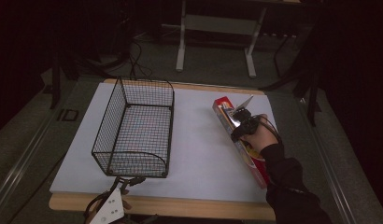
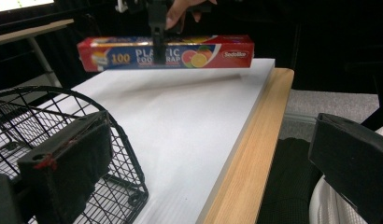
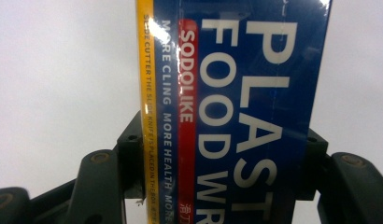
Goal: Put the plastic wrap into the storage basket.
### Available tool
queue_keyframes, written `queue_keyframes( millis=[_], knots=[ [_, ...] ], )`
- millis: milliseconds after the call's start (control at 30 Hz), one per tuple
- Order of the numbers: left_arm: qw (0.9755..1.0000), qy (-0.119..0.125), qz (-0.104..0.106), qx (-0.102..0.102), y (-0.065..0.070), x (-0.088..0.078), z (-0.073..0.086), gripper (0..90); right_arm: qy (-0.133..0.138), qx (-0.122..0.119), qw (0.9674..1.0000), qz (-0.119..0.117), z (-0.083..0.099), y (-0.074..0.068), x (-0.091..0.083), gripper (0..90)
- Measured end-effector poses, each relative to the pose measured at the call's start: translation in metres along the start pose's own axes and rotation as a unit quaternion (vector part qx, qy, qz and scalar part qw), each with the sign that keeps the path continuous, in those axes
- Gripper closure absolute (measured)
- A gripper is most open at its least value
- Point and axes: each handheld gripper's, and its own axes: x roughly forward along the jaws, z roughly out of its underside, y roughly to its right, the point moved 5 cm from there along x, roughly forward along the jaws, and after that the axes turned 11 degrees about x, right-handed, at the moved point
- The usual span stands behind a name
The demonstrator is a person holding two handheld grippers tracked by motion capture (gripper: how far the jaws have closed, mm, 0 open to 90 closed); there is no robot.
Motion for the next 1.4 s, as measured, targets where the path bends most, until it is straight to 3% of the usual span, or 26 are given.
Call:
queue_keyframes(
  millis=[233, 467, 600, 1133, 1400],
  knots=[
    [1.0, -0.002, 0.003, 0.003, 0.001, 0.001, 0.0, 0.2, 0.03, 0.004, 0.9995, -0.006, -0.012, -0.012, -0.023, 39.3],
    [1.0, -0.001, 0.003, 0.001, 0.001, 0.0, 0.0, 0.2, 0.046, -0.006, 0.9989, -0.001, -0.027, -0.029, -0.04, 39.3],
    [1.0, 0.001, 0.003, 0.0, 0.001, 0.0, 0.0, 0.2, 0.056, -0.005, 0.9984, -0.011, -0.033, -0.037, -0.047, 39.3],
    [1.0, 0.002, 0.002, 0.004, 0.002, -0.001, -0.001, 0.2, 0.101, -0.034, 0.9938, -0.034, -0.071, -0.101, -0.078, 39.3],
    [1.0, 0.002, 0.007, 0.005, 0.003, -0.001, -0.001, 0.2, 0.115, -0.045, 0.9917, -0.036, -0.086, -0.126, -0.091, 39.3]
  ],
)
